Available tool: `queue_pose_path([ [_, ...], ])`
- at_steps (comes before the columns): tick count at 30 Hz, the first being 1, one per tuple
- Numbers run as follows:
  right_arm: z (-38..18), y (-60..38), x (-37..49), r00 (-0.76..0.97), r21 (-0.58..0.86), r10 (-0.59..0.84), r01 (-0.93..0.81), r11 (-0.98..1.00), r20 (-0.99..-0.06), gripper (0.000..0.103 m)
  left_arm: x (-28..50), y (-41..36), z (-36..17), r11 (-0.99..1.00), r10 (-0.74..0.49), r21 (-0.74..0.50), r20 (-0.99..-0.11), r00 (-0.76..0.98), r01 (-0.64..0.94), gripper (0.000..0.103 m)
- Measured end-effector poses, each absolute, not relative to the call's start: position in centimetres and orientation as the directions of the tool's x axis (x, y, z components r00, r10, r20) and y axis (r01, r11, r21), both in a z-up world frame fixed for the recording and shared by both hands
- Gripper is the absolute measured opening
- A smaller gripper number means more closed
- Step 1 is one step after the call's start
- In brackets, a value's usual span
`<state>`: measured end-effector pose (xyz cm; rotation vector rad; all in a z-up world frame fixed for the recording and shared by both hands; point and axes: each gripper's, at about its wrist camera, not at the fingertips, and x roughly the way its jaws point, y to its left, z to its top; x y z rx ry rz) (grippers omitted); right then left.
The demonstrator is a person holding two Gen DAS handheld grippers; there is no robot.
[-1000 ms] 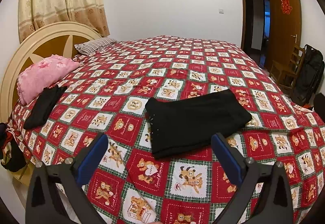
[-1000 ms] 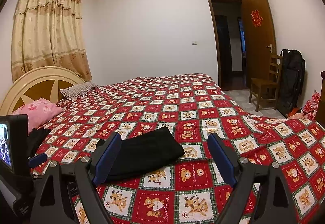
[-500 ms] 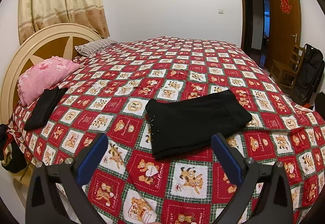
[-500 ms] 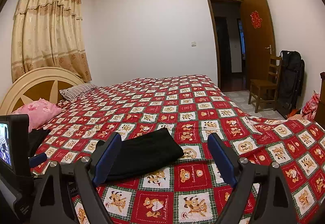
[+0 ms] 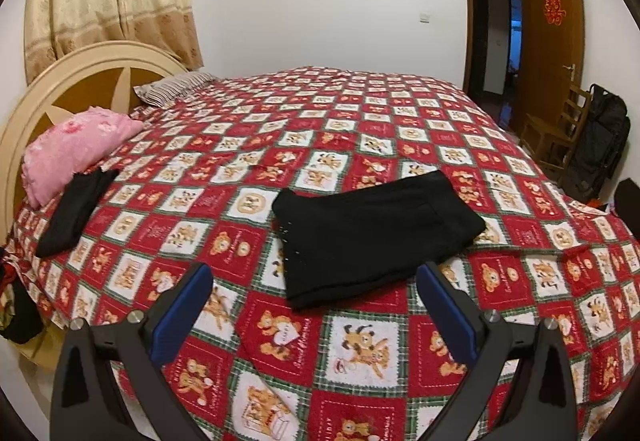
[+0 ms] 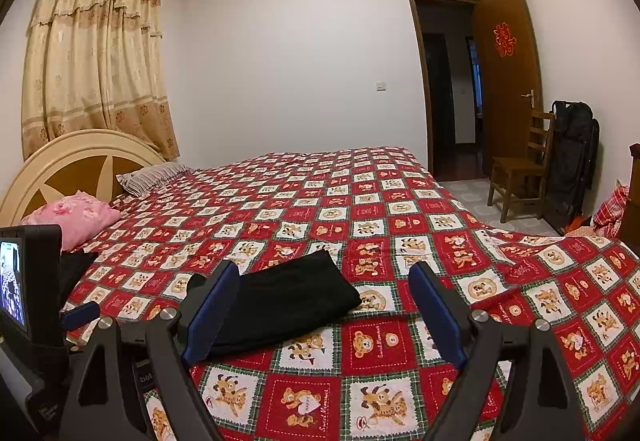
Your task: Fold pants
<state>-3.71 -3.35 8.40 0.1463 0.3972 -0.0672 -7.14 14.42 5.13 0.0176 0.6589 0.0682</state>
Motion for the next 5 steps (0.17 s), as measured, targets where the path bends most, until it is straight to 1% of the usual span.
queue_pose_path([
  [5,8.16,-3.86,-3.64,0.917,0.130,-0.067,0.127,0.983,-0.392,0.087,-7.23,14.20,5.14,0.998,0.067,0.045,-0.605,0.793,-0.050,0.103],
])
